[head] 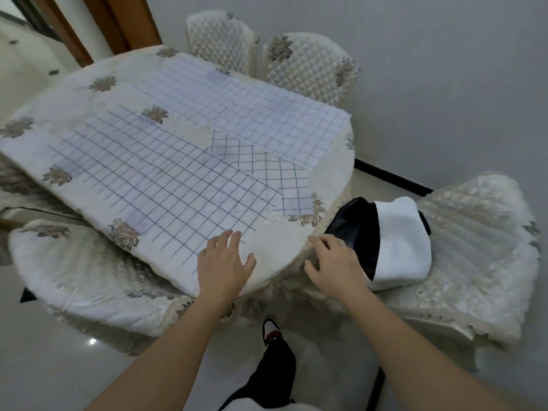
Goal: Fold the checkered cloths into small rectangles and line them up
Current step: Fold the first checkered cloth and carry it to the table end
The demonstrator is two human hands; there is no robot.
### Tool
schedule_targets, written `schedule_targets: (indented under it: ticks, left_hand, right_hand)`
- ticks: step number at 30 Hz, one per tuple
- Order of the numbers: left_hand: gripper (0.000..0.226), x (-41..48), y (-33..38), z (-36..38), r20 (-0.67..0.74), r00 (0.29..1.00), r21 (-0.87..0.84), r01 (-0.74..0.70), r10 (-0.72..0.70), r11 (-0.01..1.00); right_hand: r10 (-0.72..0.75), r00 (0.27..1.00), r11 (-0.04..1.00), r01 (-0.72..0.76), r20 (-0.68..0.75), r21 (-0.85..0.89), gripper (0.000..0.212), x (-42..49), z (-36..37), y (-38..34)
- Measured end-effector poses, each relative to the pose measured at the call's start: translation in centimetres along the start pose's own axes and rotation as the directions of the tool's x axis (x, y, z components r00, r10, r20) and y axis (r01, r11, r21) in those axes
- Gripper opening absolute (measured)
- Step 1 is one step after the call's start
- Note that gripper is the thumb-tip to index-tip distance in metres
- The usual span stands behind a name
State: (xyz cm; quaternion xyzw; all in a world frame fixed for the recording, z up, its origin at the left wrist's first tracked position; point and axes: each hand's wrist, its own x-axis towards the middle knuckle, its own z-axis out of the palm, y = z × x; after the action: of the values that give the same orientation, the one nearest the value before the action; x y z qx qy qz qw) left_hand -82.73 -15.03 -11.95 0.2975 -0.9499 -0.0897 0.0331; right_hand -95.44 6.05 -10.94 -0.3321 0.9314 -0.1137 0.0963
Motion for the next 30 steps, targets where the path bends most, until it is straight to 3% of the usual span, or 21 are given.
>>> schedule_targets:
  ticks: [8,13,21,26,30]
  left_hand:
    - [0.06,4.1,-2.4,3.0,0.049,0.992,-0.054,0.117,-0.114,0.992]
    - [0.062,4.7,-3.2,4.0,0.035,0.99,-0.022,0.139,-0.138,0.99]
    - [0.069,3.5,-3.2,5.1,0.11,0.976,-0.019,0.194,-0.19,0.981]
    - [0.068,2.9,-2.9,6.7,0.129,0.957,0.018,0.259,-0.259,0.966]
    - [0.064,2.9,-2.4,7.3,0.125,0.951,0.04,0.28,-0.283,0.959]
  right_hand:
    - [-0.185,0.977,0.974,0.197,0.104,-0.114,0.054,9.9,-0.8,-0.6]
    - [-0.374,0.908,0.907,0.4,0.186,-0.13,0.052,14.7,0.4,-1.3]
    - [-0.637,0.687,0.718,0.694,0.348,-0.056,0.056,20.5,3.1,-3.2]
    - [-0.749,0.5,0.538,0.842,0.434,-0.041,0.06,22.6,5.5,-3.3]
    - [-0.871,0.33,0.319,0.943,0.363,-0.094,0.051,23.7,6.8,-2.6]
